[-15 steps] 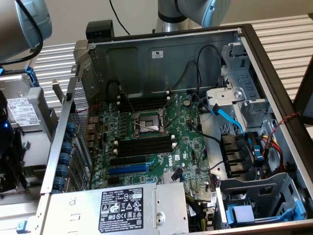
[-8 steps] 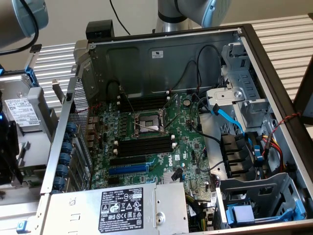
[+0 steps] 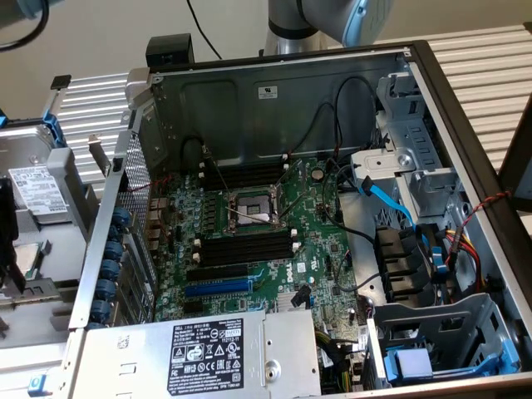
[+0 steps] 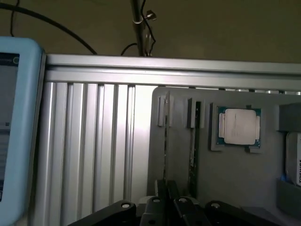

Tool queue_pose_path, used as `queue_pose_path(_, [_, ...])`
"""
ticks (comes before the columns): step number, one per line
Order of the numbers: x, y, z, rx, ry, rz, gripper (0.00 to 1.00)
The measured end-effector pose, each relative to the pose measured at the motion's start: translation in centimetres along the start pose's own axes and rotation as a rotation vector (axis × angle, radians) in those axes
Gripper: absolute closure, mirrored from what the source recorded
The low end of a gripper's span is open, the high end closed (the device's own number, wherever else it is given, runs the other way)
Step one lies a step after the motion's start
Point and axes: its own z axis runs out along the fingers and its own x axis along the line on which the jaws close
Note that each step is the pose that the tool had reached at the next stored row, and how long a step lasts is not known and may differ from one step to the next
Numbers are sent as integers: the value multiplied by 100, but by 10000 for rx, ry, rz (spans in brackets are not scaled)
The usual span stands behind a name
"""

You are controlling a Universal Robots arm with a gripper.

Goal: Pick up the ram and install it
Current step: 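Pick up the ram and move it above insertion slot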

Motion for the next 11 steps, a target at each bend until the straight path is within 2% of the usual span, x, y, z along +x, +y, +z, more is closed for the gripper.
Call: queue_pose_path(11, [-6,28,-501,1,-1,0,87])
